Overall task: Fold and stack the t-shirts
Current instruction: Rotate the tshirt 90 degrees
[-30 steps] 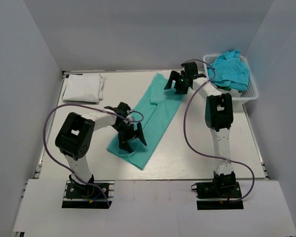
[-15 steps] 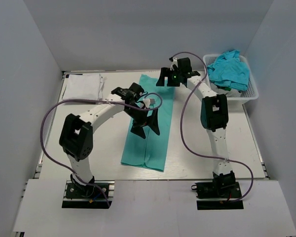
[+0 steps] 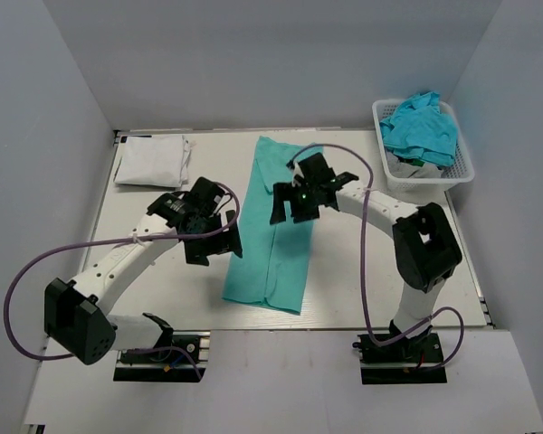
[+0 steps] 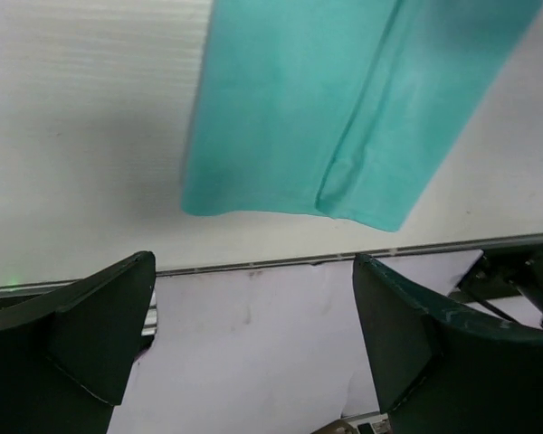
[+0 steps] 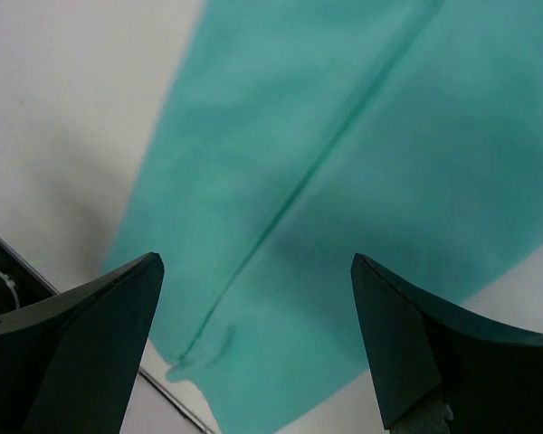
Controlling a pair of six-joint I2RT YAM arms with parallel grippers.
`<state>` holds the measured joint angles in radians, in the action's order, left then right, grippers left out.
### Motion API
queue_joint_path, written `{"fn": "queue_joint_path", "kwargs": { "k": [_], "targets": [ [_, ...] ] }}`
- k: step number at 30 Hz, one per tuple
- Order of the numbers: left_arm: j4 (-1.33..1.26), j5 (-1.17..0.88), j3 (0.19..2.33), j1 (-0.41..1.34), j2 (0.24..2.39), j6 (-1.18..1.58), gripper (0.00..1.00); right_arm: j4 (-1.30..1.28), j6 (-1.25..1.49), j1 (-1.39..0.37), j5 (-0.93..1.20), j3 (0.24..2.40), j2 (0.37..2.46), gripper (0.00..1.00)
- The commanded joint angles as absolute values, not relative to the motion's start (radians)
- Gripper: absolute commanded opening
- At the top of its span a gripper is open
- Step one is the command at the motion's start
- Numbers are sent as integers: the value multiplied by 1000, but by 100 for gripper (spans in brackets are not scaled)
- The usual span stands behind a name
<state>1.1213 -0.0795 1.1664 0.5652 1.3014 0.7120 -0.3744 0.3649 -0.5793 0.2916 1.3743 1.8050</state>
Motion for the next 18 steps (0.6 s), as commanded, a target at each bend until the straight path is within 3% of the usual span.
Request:
{"fn": "queue_joint_path", "kwargs": {
  "k": [1,8,18],
  "targets": [
    [1083,-27,1098,566,1247,758,100,-411,442,-612,273,1303,1809,90],
    [1034,-67,1043,566,1227,749,100,-410,468,-641,216,1298,1942,90],
    [1037,-107,1074,586,1360,684,100,-595,440,-562,9,1502,2149,90]
  ]
}}
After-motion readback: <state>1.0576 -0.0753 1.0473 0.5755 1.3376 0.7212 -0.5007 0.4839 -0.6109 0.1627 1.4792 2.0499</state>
